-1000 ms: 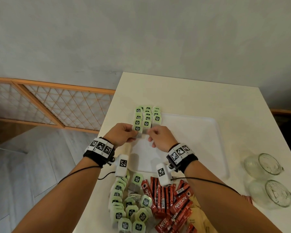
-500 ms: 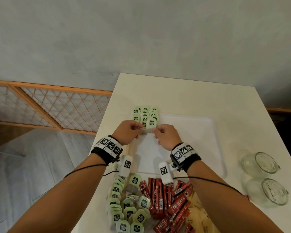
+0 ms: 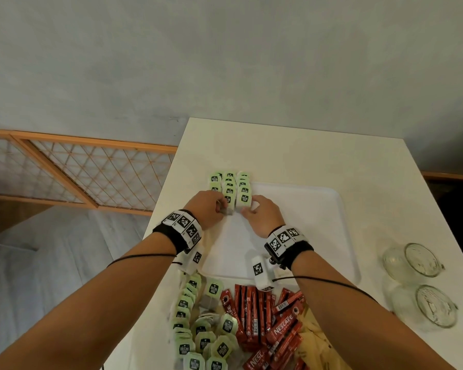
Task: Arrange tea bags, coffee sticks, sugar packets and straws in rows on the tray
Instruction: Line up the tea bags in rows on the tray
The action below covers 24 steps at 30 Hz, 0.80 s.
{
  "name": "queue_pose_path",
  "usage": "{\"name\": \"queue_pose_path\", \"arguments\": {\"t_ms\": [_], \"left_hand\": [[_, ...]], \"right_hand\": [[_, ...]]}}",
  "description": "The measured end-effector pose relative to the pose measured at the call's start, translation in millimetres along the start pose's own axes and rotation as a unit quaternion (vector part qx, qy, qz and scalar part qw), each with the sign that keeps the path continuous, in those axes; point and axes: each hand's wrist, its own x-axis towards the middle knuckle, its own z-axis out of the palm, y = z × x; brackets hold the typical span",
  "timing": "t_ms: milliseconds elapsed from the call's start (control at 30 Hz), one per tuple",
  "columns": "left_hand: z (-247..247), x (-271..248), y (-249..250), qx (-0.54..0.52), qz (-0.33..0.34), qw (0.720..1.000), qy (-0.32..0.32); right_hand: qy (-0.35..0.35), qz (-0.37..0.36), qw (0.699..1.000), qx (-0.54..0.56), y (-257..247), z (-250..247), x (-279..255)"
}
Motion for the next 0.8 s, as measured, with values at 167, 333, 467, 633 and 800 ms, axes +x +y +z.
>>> {"name": "queue_pose_path", "arguments": {"t_ms": [167,333,467,633,800], "left_hand": [[0.8,1.7,-2.4,0.006,0.008,1.000,-0.002],[-0.4,1.4,-3.2,0.006,0.009,1.000,-0.006],[-1.8,0.3,-3.5,0.010,0.017,1.000,-0.002],[-1.7,1.1,-4.9,0.013,0.011,1.000,-0.009],[-3.9,0.2,-3.8,0.025,0.018,0.999,-0.015]], "right_hand": [[-0.022,-0.034,0.998,-0.042,-1.6,5.4,4.9],[-0.032,-0.035,0.998,-0.030,-5.0,1.1,4.2],[-0.067,-0.030,0.996,-0.047,-12.7,-12.1,5.0],[-0.102,-0.043,0.992,-0.051,-20.2,-11.4,10.4],[-0.108,-0.033,0.991,-0.069,-20.3,-6.9,16.8]]}}
